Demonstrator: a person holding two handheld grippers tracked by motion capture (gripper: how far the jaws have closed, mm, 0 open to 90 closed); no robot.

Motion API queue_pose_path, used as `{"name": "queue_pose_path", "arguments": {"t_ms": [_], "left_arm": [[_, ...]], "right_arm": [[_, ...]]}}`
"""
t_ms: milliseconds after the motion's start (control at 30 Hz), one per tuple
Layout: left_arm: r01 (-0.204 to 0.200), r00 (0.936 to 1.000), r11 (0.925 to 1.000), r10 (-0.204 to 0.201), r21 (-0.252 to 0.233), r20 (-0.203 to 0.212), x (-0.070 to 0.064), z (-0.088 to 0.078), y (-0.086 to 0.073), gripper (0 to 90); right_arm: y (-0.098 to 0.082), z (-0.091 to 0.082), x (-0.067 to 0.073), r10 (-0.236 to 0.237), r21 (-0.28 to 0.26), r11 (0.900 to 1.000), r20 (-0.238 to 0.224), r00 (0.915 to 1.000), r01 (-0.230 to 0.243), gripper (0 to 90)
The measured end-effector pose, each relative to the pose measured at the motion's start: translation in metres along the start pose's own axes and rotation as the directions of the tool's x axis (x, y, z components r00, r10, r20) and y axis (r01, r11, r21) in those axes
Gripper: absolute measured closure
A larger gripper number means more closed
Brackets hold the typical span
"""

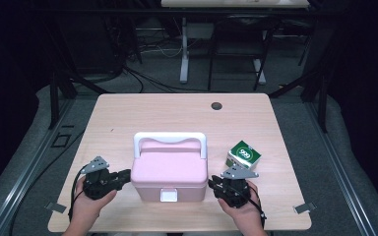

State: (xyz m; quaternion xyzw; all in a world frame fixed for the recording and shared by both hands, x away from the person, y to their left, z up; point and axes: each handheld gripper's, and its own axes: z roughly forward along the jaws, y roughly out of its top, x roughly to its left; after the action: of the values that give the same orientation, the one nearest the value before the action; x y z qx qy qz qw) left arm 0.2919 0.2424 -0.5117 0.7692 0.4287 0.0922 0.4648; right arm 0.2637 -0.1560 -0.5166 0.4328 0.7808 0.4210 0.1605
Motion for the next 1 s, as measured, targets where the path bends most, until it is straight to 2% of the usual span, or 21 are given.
{"name": "queue_pose_path", "arguments": {"t_ms": [233,333,433,633,767,867,1000], "left_arm": [[-0.015,0.9997,0.9999,0.015,0.000,-0.021,0.002,-0.010,0.018,66.8],[-0.030,0.9991,0.9995,0.030,0.001,-0.029,0.000,-0.014,0.026,64.4],[-0.045,0.9986,0.9990,0.045,0.005,-0.030,-0.001,-0.019,0.034,63.9],[-0.053,0.9985,0.9984,0.054,0.016,-0.011,-0.004,-0.026,0.048,63.3],[-0.069,0.9976,0.9975,0.069,0.015,0.006,-0.007,-0.030,0.059,63.3],[-0.070,0.9971,0.9974,0.070,0.017,0.030,-0.009,-0.030,0.066,62.7],[-0.080,0.9962,0.9963,0.079,0.030,0.037,-0.012,-0.024,0.071,61.2]], "right_arm": [[0.013,-0.011,-0.007,0.018,-0.009,1.000,-0.005,0.9998,-0.018,71.1],[0.022,-0.016,-0.011,0.016,-0.012,1.000,-0.023,0.9996,-0.016,68.6],[0.031,-0.021,-0.013,0.009,-0.010,1.000,-0.023,0.9997,-0.009,67.3],[0.050,-0.032,-0.017,-0.008,-0.014,1.000,-0.020,0.9998,0.008,65.6],[0.062,-0.037,-0.018,0.002,-0.025,1.000,-0.069,0.9976,-0.004,65.3],[0.070,-0.038,-0.017,-0.009,-0.026,1.000,-0.082,0.9966,0.007,64.8],[0.078,-0.034,-0.016,-0.014,-0.025,1.000,-0.107,0.9941,0.012,63.9]]}}
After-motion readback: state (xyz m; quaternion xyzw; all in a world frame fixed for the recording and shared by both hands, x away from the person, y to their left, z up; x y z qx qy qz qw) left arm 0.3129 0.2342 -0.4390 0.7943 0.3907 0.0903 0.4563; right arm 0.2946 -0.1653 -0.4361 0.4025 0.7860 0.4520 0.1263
